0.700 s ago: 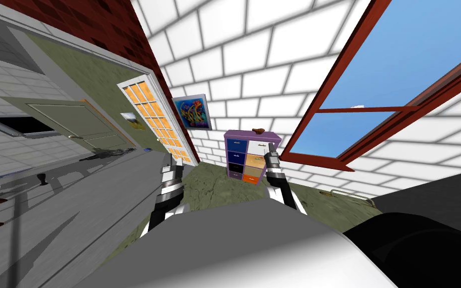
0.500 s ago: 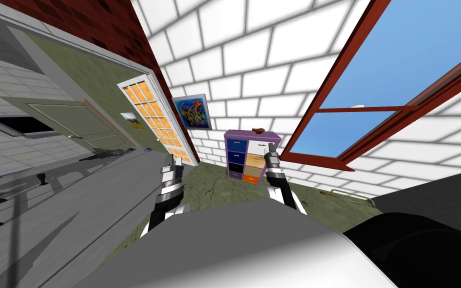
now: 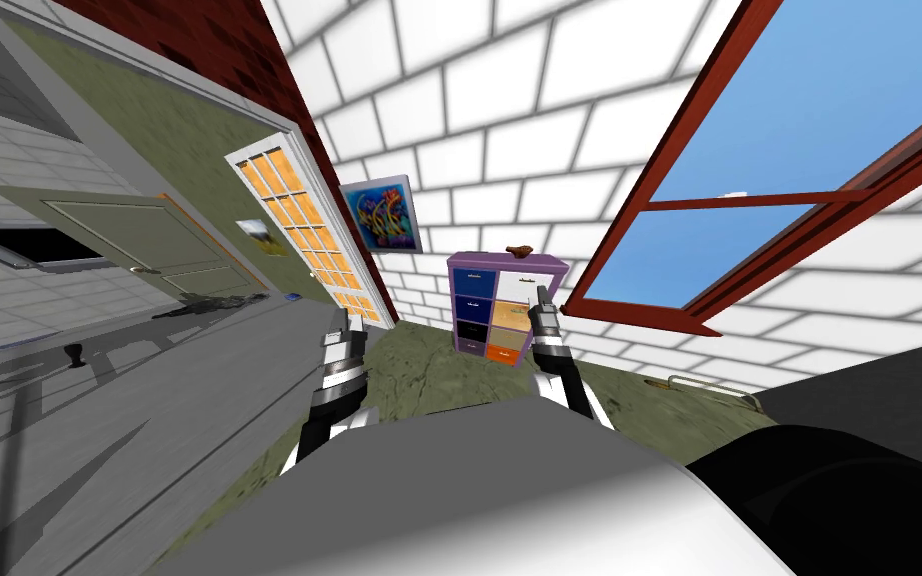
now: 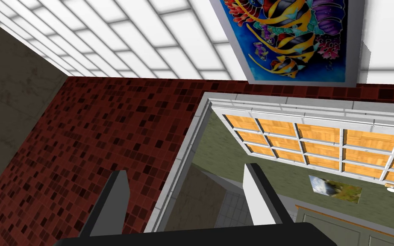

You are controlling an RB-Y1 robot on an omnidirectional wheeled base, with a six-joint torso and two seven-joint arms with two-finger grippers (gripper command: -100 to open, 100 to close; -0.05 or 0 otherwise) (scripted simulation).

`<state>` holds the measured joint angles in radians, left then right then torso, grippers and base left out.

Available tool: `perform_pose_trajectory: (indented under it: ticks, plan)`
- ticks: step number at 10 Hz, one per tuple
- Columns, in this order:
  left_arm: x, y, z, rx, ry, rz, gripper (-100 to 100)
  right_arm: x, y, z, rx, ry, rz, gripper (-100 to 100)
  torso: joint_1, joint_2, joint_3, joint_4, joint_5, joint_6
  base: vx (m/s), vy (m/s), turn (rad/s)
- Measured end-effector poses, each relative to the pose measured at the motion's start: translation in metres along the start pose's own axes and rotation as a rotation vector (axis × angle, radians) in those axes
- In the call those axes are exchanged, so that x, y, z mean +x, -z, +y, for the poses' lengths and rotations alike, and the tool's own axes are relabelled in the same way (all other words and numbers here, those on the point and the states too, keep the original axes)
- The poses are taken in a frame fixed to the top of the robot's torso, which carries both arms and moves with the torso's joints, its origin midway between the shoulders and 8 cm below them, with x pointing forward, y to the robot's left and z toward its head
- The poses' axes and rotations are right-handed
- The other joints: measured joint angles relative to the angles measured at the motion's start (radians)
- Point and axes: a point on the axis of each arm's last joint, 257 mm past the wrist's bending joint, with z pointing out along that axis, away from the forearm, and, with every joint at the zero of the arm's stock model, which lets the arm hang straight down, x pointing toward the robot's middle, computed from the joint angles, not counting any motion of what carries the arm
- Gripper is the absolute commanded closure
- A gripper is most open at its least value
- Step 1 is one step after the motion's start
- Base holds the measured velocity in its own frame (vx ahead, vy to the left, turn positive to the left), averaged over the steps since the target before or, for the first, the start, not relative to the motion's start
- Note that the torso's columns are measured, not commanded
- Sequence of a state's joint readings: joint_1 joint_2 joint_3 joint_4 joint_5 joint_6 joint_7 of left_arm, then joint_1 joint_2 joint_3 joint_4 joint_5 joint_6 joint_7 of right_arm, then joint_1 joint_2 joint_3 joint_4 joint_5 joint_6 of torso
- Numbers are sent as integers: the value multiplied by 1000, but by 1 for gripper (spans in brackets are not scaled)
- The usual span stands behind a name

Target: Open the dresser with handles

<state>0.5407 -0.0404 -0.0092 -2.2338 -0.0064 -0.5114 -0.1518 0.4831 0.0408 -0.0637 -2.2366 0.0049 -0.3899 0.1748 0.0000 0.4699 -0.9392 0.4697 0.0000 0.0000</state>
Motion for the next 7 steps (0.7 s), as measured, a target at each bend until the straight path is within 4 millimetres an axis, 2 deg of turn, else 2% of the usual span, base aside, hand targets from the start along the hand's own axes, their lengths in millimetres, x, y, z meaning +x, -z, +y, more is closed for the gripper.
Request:
perform_pose_trajectory:
  ticks: [2,3,4,7]
  plan:
    - [0,0,0,0,0,0,0,0,0,0,0,0,0,0,0,148,-295,148,0,0,0,0,0]
    - [0,0,0,0,0,0,0,0,0,0,0,0,0,-100,0,221,-443,221,0,0,17,10,-10]
    - [0,0,0,-1,0,0,0,1,0,0,-2,20,20,-100,0,255,-512,254,0,0,30,18,-16]
    - [0,0,0,-1,0,0,0,5,1,-1,-11,122,95,-100,0,267,-537,268,0,0,52,28,-23]
